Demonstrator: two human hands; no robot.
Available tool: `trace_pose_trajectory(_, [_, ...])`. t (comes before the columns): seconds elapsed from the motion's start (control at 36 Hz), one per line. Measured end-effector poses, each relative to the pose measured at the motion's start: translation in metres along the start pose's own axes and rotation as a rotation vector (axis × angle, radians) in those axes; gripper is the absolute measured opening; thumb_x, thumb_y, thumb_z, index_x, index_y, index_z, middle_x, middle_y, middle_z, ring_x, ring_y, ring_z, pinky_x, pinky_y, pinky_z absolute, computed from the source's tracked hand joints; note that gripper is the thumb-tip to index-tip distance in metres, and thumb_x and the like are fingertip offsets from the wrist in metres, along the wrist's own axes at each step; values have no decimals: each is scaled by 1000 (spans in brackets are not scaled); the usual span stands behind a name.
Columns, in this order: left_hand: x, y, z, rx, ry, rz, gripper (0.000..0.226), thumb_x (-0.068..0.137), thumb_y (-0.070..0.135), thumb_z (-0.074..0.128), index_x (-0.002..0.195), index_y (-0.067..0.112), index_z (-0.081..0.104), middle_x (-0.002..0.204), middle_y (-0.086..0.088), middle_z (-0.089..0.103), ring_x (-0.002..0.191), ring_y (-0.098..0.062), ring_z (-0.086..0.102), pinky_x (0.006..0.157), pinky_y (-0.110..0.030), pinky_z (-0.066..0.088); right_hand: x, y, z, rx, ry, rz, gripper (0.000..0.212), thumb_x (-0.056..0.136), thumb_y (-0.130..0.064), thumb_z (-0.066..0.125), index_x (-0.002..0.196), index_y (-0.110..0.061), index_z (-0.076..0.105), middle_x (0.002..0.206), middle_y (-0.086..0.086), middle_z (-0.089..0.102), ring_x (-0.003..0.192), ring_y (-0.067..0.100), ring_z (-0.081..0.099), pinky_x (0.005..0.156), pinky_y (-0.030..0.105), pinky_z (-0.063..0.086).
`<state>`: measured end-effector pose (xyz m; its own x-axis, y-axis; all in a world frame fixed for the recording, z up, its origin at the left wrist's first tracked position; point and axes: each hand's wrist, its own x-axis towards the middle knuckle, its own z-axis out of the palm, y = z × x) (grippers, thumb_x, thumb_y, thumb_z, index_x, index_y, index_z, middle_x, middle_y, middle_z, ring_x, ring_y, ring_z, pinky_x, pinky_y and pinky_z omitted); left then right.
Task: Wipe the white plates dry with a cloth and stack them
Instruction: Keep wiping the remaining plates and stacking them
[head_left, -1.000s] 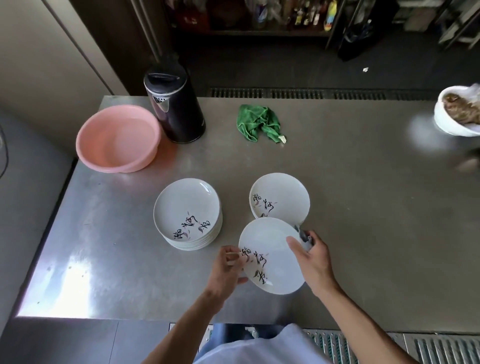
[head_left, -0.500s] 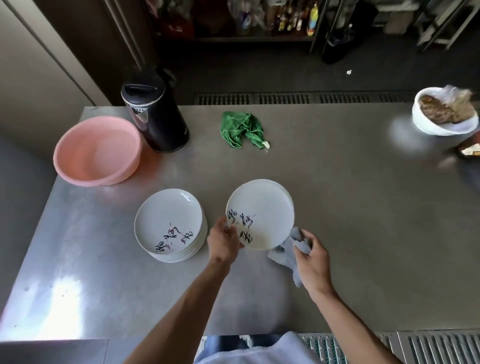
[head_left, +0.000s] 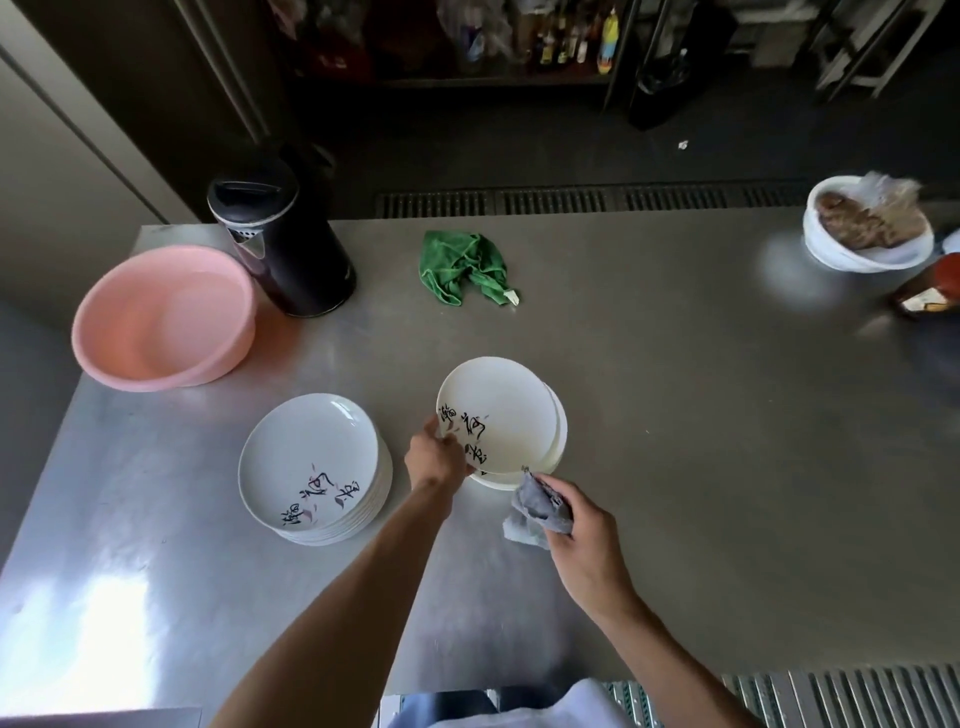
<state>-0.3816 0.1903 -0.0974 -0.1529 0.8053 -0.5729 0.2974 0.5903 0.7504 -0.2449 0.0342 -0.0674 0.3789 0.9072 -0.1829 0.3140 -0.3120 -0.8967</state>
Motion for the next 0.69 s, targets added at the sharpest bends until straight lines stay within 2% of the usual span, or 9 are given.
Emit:
trace_pose_trajectory(0.14, [1, 1, 0, 26, 21, 8, 44, 96, 5, 46, 130, 22, 67, 114, -11, 72, 70, -10, 66, 44, -23, 56, 0, -3, 2, 90, 5, 38, 50, 83, 9, 63, 120, -24, 68, 113, -24, 70, 108, -2, 65, 94, 11, 46])
trace_pose_trajectory(0.22, [-1, 2, 2, 62, 10, -8, 44, 96, 4, 46, 129, 23, 67, 114, -10, 72, 68, -10, 65, 45, -24, 56, 2, -7, 2, 257, -2, 156, 31, 92, -10, 66, 116, -30, 69, 112, -18, 72, 109, 2, 66, 90, 10, 47])
trace_pose_trajectory(0.28, [-3, 6, 1, 71, -26, -28, 44, 97, 5, 47, 133, 23, 64, 115, -9, 70, 72, -15, 67, 54, -31, 62, 3, -12, 3, 343, -3, 224, 23, 95, -19, 65, 115, -29, 69, 112, -15, 73, 110, 4, 66, 88, 11, 47])
trace_pose_trajectory(0.33, [-5, 9, -1, 158, -84, -31, 43, 98, 11, 50, 140, 19, 55, 126, -14, 66, 95, -29, 67, 80, -44, 64, 6, -17, 3, 430, -7, 292, 20, 97, -20, 64, 115, -25, 71, 113, -11, 74, 111, 8, 66, 93, 19, 51])
trace_pose_trajectory(0.39, [-10, 11, -4, 413, -108, 27, 48, 100, 27, 52, 146, 15, 45, 135, -22, 55, 124, -38, 51, 106, -47, 48, 9, -25, 3, 562, -31, 373, 21, 99, -21, 61, 117, -19, 71, 116, -2, 74, 114, 16, 67, 104, 39, 50])
trace_pose_trajectory(0.47, [-33, 17, -17, 432, -93, 202, 56, 101, 49, 52, 146, 15, 50, 136, -20, 51, 129, -35, 47, 109, -40, 41, 12, -40, 2, 816, -98, 460, 39, 100, -35, 53, 126, -10, 65, 124, 14, 69, 119, 30, 64, 107, 52, 45])
trace_pose_trajectory(0.56, [-58, 25, -38, 126, -443, 31, 58, 97, 63, 52, 126, 16, 68, 121, -6, 71, 110, -22, 67, 78, -23, 58, 17, -51, 3, 1002, -179, 541, 55, 98, -50, 44, 132, -9, 59, 130, 19, 65, 121, 34, 62, 104, 55, 46])
trace_pose_trajectory(0.58, [-65, 27, -47, 84, -569, -44, 59, 94, 66, 56, 122, 16, 70, 116, -4, 74, 108, -21, 70, 77, -22, 60, 19, -54, 4, 1041, -211, 556, 57, 100, -53, 40, 134, -10, 58, 130, 19, 64, 121, 35, 62, 102, 55, 48])
trace_pose_trajectory(0.69, [-75, 17, -76, -70, -788, -9, 43, 93, 37, 73, 127, 10, 68, 123, -9, 74, 118, -29, 69, 105, -45, 53, 26, -60, 10, 1029, -301, 563, 59, 99, -60, 35, 135, -21, 59, 131, 18, 64, 121, 35, 62, 93, 52, 55])
